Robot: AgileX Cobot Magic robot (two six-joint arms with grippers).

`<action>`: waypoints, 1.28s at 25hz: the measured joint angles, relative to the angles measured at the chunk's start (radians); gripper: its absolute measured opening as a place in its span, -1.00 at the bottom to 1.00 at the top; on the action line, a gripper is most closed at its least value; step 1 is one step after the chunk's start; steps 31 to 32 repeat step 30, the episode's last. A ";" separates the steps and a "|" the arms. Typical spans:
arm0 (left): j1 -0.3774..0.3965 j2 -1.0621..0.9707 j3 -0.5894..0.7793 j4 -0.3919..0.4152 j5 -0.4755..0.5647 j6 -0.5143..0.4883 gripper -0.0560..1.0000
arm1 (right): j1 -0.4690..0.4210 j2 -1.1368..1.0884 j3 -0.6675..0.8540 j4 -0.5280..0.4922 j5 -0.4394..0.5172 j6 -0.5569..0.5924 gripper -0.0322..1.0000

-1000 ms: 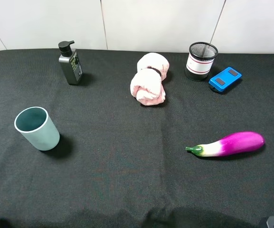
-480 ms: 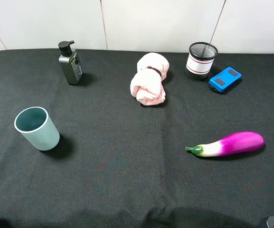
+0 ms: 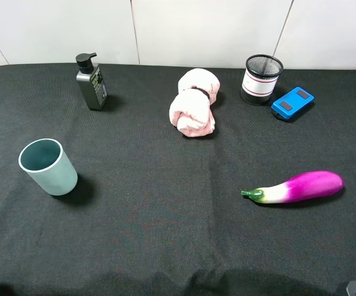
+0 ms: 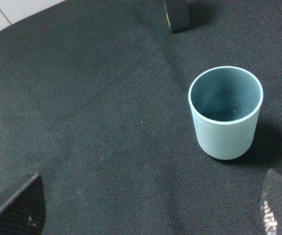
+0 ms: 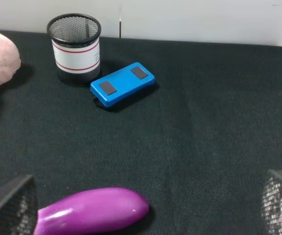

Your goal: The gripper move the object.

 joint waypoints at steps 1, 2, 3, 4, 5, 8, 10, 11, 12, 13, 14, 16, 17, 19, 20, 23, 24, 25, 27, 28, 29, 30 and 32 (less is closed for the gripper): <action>0.000 0.000 0.000 0.000 0.000 0.000 0.87 | 0.000 0.000 0.000 0.000 -0.005 0.000 0.41; 0.000 0.000 0.000 0.000 0.000 0.000 0.87 | 0.000 0.000 0.000 0.000 -0.008 0.000 0.41; 0.000 0.000 0.000 0.000 0.000 0.000 0.87 | 0.000 0.000 0.000 0.000 -0.011 0.000 0.41; 0.000 0.000 0.000 0.000 0.000 0.000 0.87 | 0.000 0.000 0.000 0.000 -0.012 0.000 0.41; 0.000 0.000 0.000 0.000 0.000 0.000 0.87 | 0.000 0.000 0.000 0.000 -0.012 0.000 0.41; 0.000 0.000 0.000 0.000 0.000 0.000 0.87 | 0.000 0.000 0.000 0.000 -0.012 0.000 0.41; 0.000 0.000 0.000 0.000 0.000 0.000 0.87 | 0.000 0.000 0.000 0.000 -0.012 0.000 0.41; 0.000 0.000 0.000 0.000 0.000 0.000 0.87 | 0.000 0.000 0.000 0.000 -0.012 0.000 0.41; 0.000 0.000 0.000 0.000 0.000 0.000 0.87 | 0.000 0.000 0.000 0.000 -0.012 0.000 0.41; 0.000 0.000 0.000 0.000 0.000 0.000 0.87 | 0.000 0.000 0.000 0.000 -0.012 0.000 0.41; 0.000 0.000 0.000 0.000 0.000 0.000 0.87 | 0.000 0.000 0.000 0.000 -0.012 0.000 0.41; 0.000 0.000 0.000 0.000 0.000 0.000 0.87 | 0.000 0.000 0.000 0.000 -0.012 0.000 0.41; 0.000 0.000 0.000 0.000 0.000 0.000 0.87 | 0.000 0.000 0.000 0.000 -0.012 0.000 0.41; 0.000 0.000 0.000 0.000 0.000 0.000 0.87 | 0.000 0.000 0.000 0.000 -0.012 0.000 0.41; 0.000 0.000 0.000 0.000 0.000 0.000 0.87 | 0.000 0.000 0.000 0.000 -0.012 -0.001 0.41; 0.000 0.000 0.000 0.000 0.000 0.000 0.87 | 0.000 0.000 0.000 0.000 -0.012 -0.001 0.41; 0.000 0.000 0.000 0.000 0.000 0.000 0.87 | 0.000 0.000 0.000 0.000 -0.012 -0.001 0.41; 0.000 0.000 0.000 0.000 0.000 0.000 0.87 | 0.000 0.000 0.000 0.000 -0.012 -0.001 0.41; 0.000 0.000 0.000 0.000 0.000 0.000 0.87 | 0.000 0.000 0.000 0.000 -0.012 -0.001 0.41; 0.000 0.000 0.000 0.000 0.000 0.000 0.87 | 0.000 0.000 0.000 0.000 -0.012 -0.001 0.41; 0.000 0.000 0.000 0.000 0.000 0.000 0.87 | 0.000 0.000 0.000 0.000 -0.012 -0.001 0.41; 0.000 0.000 0.000 0.000 0.000 0.000 0.87 | 0.000 0.000 0.000 0.000 -0.012 -0.001 0.41; 0.000 0.000 0.000 0.000 0.000 0.000 0.87 | 0.000 0.000 0.000 0.000 -0.012 -0.001 0.41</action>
